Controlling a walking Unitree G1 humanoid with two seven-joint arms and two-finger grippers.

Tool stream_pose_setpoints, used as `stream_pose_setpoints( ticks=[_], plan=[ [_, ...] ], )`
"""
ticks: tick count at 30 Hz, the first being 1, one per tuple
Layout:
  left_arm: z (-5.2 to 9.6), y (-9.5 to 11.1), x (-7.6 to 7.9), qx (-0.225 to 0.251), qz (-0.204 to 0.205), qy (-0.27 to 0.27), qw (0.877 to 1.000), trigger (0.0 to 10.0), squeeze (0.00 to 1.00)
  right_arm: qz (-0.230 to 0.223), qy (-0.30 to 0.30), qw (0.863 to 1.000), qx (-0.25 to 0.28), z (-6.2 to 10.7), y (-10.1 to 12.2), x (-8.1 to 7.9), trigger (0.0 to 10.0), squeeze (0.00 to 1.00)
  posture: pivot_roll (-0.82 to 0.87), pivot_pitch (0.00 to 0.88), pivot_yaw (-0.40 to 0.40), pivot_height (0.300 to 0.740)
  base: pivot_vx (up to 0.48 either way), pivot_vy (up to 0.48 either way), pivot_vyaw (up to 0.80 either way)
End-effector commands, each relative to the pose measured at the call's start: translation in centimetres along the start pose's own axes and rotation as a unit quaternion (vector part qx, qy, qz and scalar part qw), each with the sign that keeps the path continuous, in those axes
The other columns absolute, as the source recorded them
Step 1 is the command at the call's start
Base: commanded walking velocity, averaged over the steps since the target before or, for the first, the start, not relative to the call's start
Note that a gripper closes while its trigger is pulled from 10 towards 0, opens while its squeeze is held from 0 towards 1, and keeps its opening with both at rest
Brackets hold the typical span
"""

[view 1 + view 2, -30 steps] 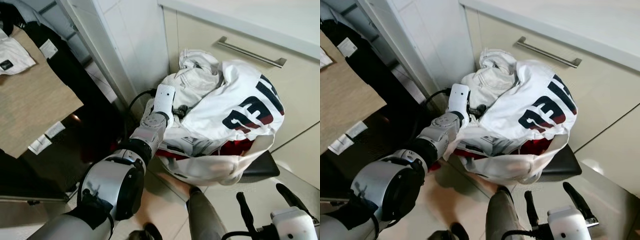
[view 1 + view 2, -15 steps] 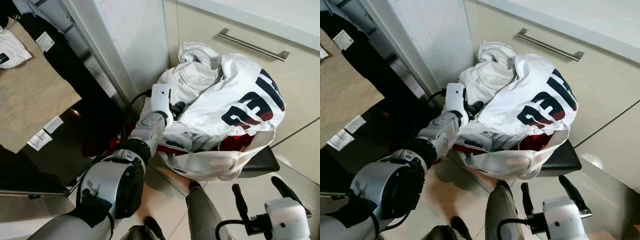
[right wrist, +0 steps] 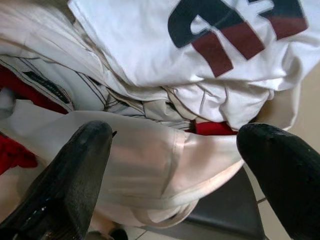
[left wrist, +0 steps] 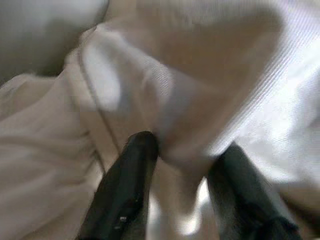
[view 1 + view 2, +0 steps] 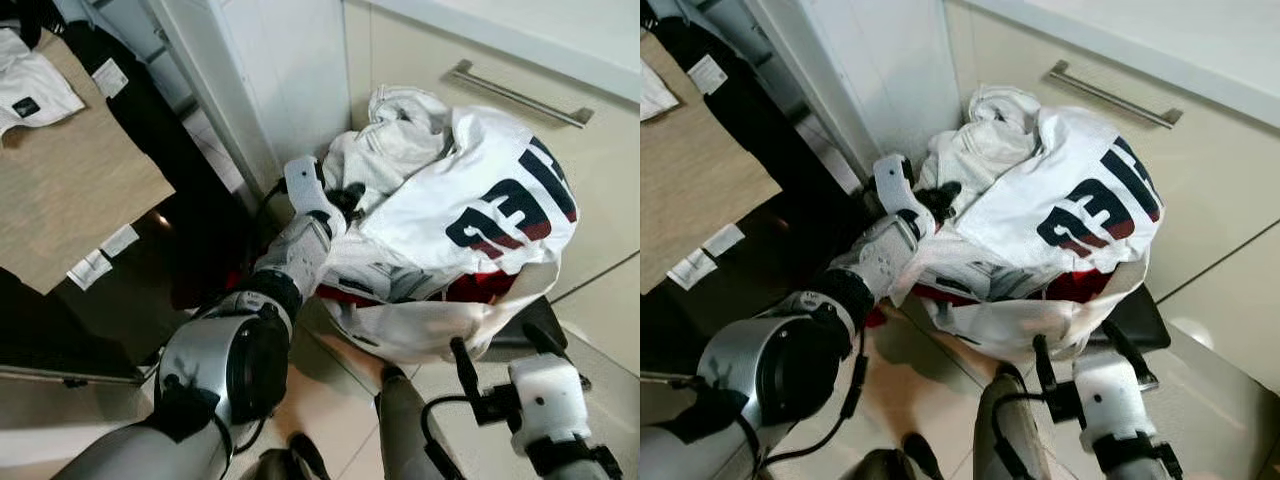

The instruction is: Clothes washing

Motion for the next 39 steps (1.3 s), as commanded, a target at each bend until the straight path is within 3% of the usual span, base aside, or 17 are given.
stream_pose_setpoints(
  ticks=[1,5,10,13,16,17,18,20,24,30,33,39],
  plan=[
    [-0.4,-0.9,2.7,0.002,0.052,-0.034,0.998,0.0,0.00,-0.014,0.003,1.000,-0.016,0.0,-0.8,-0.3,10.0,0.00,-0.47,0.170,0.187,0.740,0.000,0.000,0.00],
    [-0.6,-0.3,3.4,0.016,0.097,-0.047,0.994,0.0,0.00,-0.016,0.005,1.000,-0.012,-0.9,-1.0,-0.4,10.0,0.00,-0.44,0.138,0.190,0.740,0.000,0.000,0.00],
    [-0.6,0.1,3.9,0.020,0.106,-0.057,0.993,0.0,0.00,-0.017,0.006,1.000,-0.009,-1.4,-1.1,-0.4,10.0,0.00,-0.43,0.122,0.193,0.740,0.000,0.000,0.00],
    [-0.9,3.1,5.8,0.052,0.123,-0.098,0.986,0.0,0.00,-0.020,0.006,1.000,0.009,-3.6,-0.9,-0.7,10.0,0.00,-0.38,0.065,0.205,0.740,0.000,0.000,0.00],
    [-0.9,3.8,6.2,0.060,0.125,-0.107,0.985,0.0,0.00,-0.020,0.006,1.000,0.012,-4.1,-0.9,-0.7,10.0,0.00,-0.38,0.065,0.205,0.740,0.000,0.000,0.00],
    [-0.9,4.7,7.0,0.069,0.125,-0.124,0.982,0.0,0.00,-0.020,0.006,1.000,0.016,-4.6,-0.9,-0.8,10.0,0.00,-0.36,0.038,0.207,0.740,0.000,0.000,0.00],
    [-0.8,5.4,8.3,0.073,0.091,-0.149,0.982,0.0,0.00,-0.021,0.005,1.000,0.021,-5.3,-0.8,-0.8,10.0,0.00,-0.35,0.023,0.208,0.740,0.000,0.000,0.00],
    [-0.8,5.4,8.3,0.073,0.091,-0.149,0.982,0.0,0.00,-0.021,0.005,1.000,0.021,-5.3,-0.8,-0.8,10.0,0.00,-0.35,0.023,0.208,0.740,0.000,0.000,0.00],
    [-0.4,7.6,9.8,0.095,0.060,-0.193,0.975,0.0,0.00,-0.021,0.005,0.999,0.041,-7.7,-0.3,-1.1,10.0,0.00,-0.31,0.000,0.215,0.740,0.000,0.000,0.00],
    [-0.1,9.7,10.9,0.117,0.051,-0.215,0.968,0.0,0.00,-0.019,0.005,0.999,0.050,-8.7,-0.3,-1.2,10.0,0.00,-0.30,0.000,0.217,0.740,0.000,0.000,0.00],
    [0.7,13.0,13.0,0.154,0.042,-0.244,0.956,0.0,0.00,-0.018,0.002,0.998,0.055,-9.2,-0.2,-1.1,10.0,0.00,-0.30,0.000,0.220,0.740,0.000,0.000,0.00],
    [3.5,20.0,18.1,0.229,-0.028,-0.306,0.924,0.0,0.00,-0.017,-0.007,0.998,0.066,-10.1,0.0,-0.9,10.0,0.00,-0.30,0.000,0.226,0.740,0.000,0.000,0.00]
  ],
)
Point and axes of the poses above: a point about 5 cm out from each wrist's last joint towards the gripper, its own z axis pointing back from the gripper into the wrist, its own y axis along the axis of the wrist's last joint, x = y × z, the point moved 5 cm from there along -z, pointing out of the wrist towards the gripper, and after that the axes turned 7 degrees about z, right-handed, at the moved point
